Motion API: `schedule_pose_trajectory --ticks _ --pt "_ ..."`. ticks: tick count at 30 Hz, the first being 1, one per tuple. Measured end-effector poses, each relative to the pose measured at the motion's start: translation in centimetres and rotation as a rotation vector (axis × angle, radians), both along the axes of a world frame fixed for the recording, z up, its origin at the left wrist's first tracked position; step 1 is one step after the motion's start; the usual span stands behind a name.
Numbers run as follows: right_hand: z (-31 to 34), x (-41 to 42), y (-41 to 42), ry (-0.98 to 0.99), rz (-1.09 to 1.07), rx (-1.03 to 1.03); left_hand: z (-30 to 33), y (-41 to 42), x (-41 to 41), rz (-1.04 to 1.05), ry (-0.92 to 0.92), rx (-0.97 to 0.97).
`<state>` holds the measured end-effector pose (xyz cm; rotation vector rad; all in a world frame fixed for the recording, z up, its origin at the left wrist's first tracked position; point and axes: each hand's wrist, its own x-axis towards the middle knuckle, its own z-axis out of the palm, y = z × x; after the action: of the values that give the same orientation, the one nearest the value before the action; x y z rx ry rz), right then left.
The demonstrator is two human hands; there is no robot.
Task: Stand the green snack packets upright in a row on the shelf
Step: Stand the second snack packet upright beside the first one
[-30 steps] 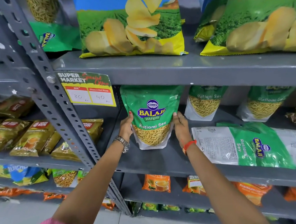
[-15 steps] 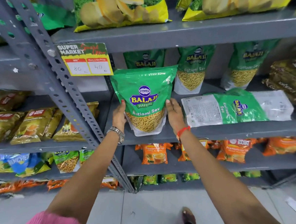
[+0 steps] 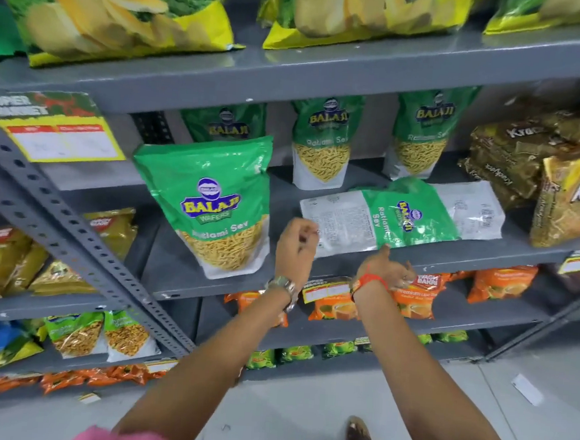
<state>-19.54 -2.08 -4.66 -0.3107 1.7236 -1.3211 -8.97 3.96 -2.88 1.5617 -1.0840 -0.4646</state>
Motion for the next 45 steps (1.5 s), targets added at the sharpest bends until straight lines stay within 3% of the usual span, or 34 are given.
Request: schedule_pose_trajectory --ticks 4,9,13,17,22,26,30,36,38,42,45 --pt "-0.4 -2.2 -2.3 -0.101 0.1 -0.052 1.9 -8.9 -1.1 -0.059 -0.238 0.164" --pt "-0.9 -3.3 -4.1 -0.241 0.139 -0.031 2.5 -17.5 -1.0 -0.187 -0.443 0.698" --pt "-1.6 -3.5 -4.8 -0.286 0.143 -0.033 1.9 -20.2 -1.3 -0.288 -0.436 0.871" --pt "-2.0 -3.2 -5.1 -0.304 0.128 -0.094 2.1 -20.2 -1.4 -0.198 -0.285 0.833" --pt "-0.4 -3.5 -6.9 -0.251 0.232 -0.232 2.4 -18.4 -0.1 -0.011 -0.04 0.635" --pt "2.4 -3.4 -9.4 -0.177 0.407 -0.372 3.0 -16.3 2.0 0.184 0.142 0.457" --pt "5.4 -2.7 -11.6 -0.12 0.618 -0.476 2.5 -14.0 3.4 0.158 0.175 0.443" --pt "7.9 -0.9 -13.0 -0.22 0.795 -0.573 2.0 -12.9 3.9 0.442 0.483 0.003" --pt "7.3 -0.9 -13.2 -0.217 0.822 -0.595 1.7 -12.6 3.3 0.423 0.564 -0.063" --pt "6.1 -1.3 -13.3 -0.195 0.81 -0.624 0.5 -11.9 3.2 0.35 0.607 -0.067" --pt "6.1 -1.4 -13.5 -0.199 0.849 -0.587 1.1 -11.4 2.9 0.418 0.536 -0.103"
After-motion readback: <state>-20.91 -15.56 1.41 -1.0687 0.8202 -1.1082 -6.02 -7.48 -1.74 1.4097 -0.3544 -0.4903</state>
